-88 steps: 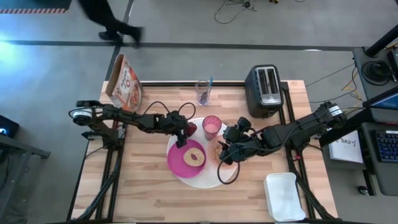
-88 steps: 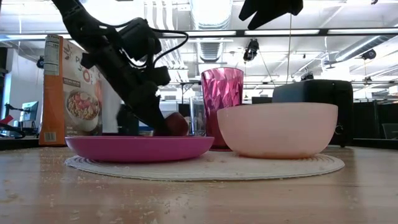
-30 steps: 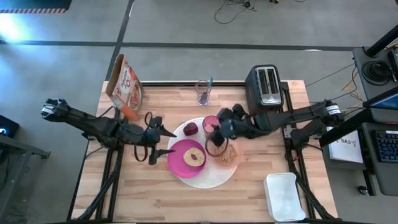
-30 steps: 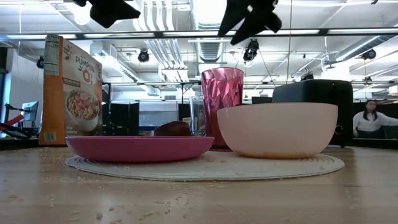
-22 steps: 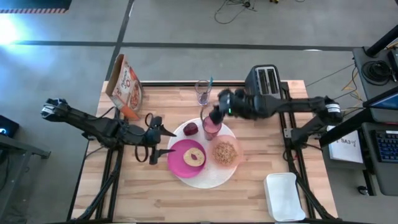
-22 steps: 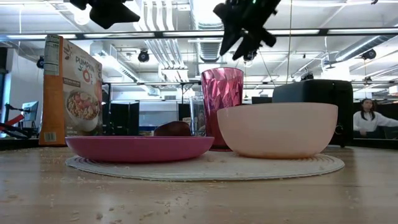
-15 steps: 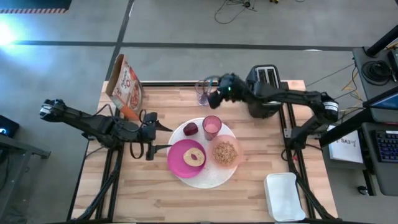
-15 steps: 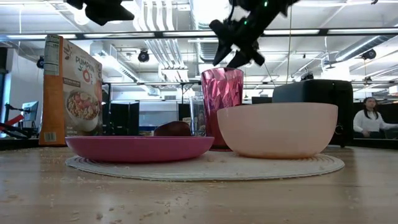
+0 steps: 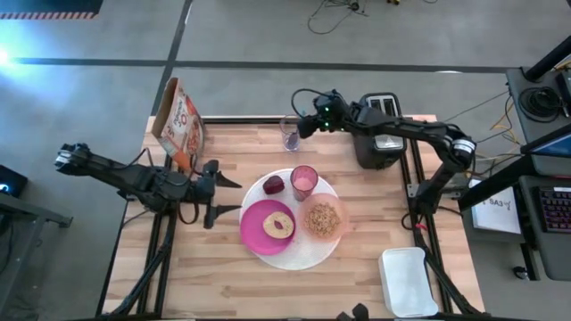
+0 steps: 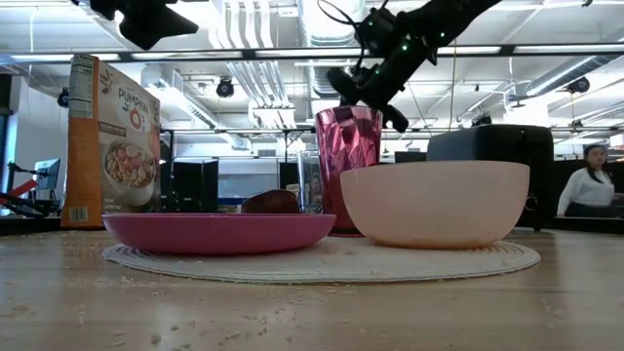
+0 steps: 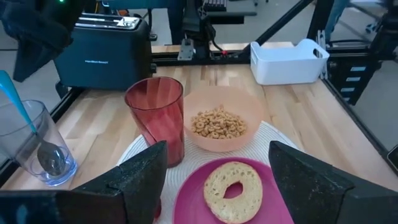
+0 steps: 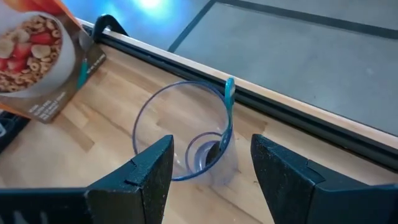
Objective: Arrange a breakfast setting
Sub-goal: Put the blue spoon to the right of the white tablemat
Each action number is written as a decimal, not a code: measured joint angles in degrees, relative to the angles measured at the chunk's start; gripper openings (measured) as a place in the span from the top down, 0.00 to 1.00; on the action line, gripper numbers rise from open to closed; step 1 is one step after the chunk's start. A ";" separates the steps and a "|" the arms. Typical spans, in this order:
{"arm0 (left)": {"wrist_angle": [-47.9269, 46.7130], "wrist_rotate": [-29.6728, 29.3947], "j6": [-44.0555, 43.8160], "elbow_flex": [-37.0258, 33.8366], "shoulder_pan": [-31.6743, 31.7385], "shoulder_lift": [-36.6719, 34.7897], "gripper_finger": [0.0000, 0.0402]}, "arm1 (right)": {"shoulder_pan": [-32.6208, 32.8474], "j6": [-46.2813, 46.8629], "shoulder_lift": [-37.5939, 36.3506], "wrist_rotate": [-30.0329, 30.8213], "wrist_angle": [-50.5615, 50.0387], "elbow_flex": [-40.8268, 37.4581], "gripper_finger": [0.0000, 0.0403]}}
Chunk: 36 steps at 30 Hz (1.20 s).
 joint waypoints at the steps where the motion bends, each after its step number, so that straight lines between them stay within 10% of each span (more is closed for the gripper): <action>1: -0.04 0.00 0.08 -0.18 0.00 -0.50 0.35 | -0.02 0.01 0.42 -0.03 0.55 0.00 0.50; 18: -3.20 -0.04 0.16 -2.47 0.04 -6.49 0.40 | -2.76 0.96 6.32 0.15 10.07 0.00 0.52; 36: -3.72 -0.59 1.04 -2.47 0.04 -6.68 0.40 | -2.78 1.06 6.23 0.01 10.06 0.07 0.93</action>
